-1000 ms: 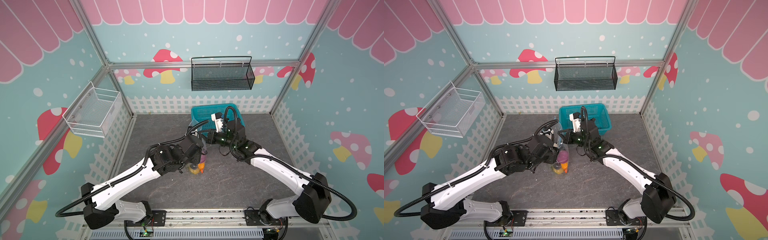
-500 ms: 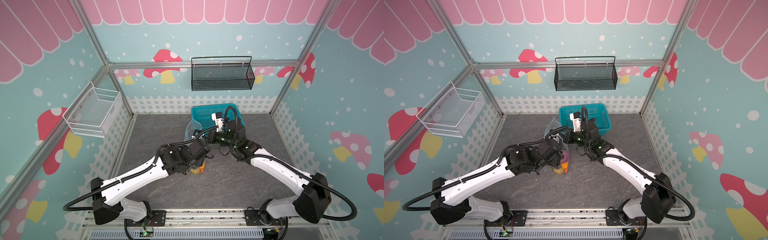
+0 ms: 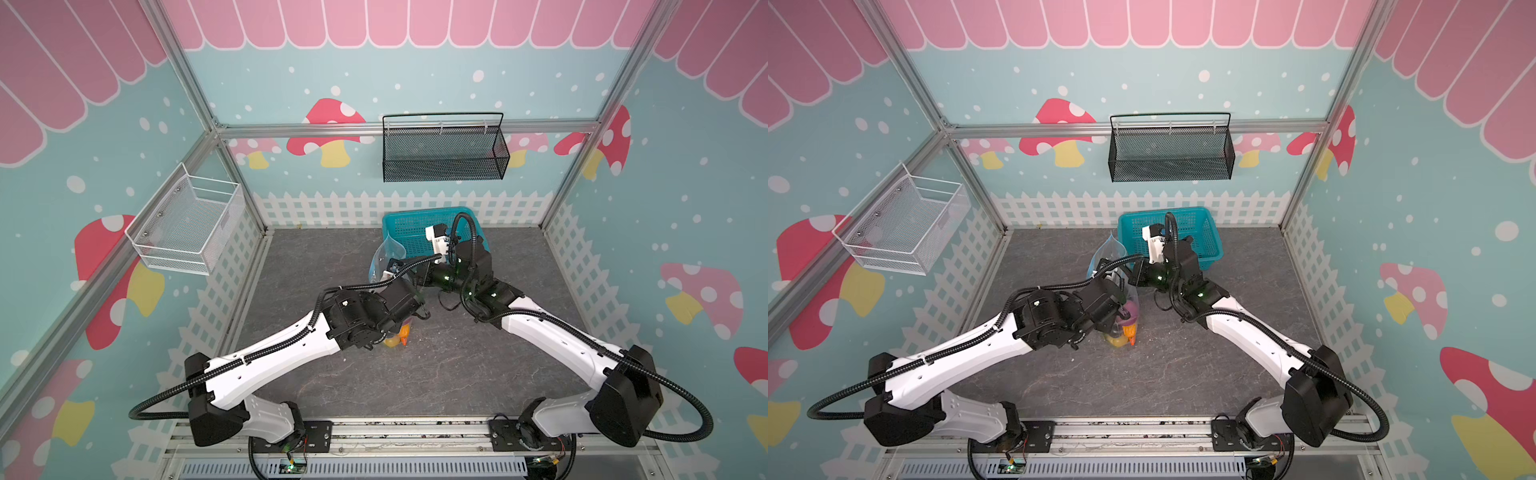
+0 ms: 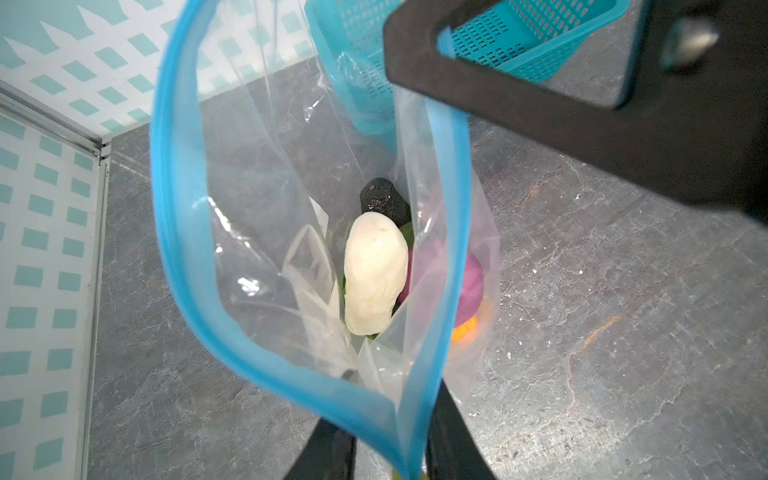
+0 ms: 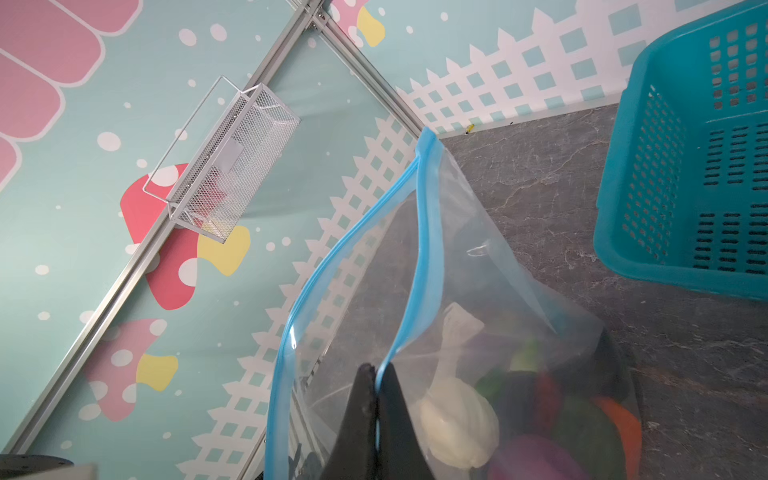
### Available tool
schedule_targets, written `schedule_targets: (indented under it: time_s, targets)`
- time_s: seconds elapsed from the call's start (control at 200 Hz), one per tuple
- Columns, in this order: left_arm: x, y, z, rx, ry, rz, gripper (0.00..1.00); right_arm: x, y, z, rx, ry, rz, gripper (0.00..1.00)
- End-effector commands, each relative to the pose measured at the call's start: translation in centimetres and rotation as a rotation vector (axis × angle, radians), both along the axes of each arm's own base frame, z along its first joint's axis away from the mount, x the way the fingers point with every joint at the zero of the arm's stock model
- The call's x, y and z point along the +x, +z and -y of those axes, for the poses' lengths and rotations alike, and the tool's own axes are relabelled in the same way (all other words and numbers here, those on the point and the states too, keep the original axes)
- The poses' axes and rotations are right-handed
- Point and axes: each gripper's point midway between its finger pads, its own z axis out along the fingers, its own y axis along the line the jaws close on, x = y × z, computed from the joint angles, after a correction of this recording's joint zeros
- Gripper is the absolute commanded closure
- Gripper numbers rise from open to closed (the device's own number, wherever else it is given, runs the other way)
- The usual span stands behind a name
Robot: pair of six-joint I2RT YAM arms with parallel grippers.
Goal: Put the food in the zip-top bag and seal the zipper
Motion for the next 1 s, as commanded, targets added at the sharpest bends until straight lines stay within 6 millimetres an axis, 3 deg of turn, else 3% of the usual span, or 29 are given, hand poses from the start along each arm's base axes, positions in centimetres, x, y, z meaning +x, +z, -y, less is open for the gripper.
schedule_targets:
  time_s: [0.0,0.32,0.535,0.69,0.86,0.995]
  targets:
    - [-0.2,1.9,-0.5,-0.057,0.016,0.032,0.78,0.0,1.6,0.5,0.038,-0.018,0.035,0.99]
    - [-0.2,2.1,-0.5,-0.119,0.009,0.032,0.86,-0.5,2.3,0.6,0.048,-0.007,0.049,0.91]
    - [0.3,1.7,-0.7,-0.164,0.016,0.009,0.9,-0.9,3.1,0.9,0.053,0.03,0.079,0.68]
    - [0.8,1.4,-1.1,-0.182,0.01,-0.015,0.93,-2.6,4.3,1.8,-0.002,0.137,0.239,0.58]
    - [0.9,2.5,-1.1,-0.188,-0.038,-0.006,0.96,-4.0,0.4,4.3,-0.197,0.118,0.472,0.48]
    - [1.1,3.6,-1.5,-0.173,-0.06,0.025,0.99,-5.2,-2.5,4.9,-0.295,0.162,0.651,0.43]
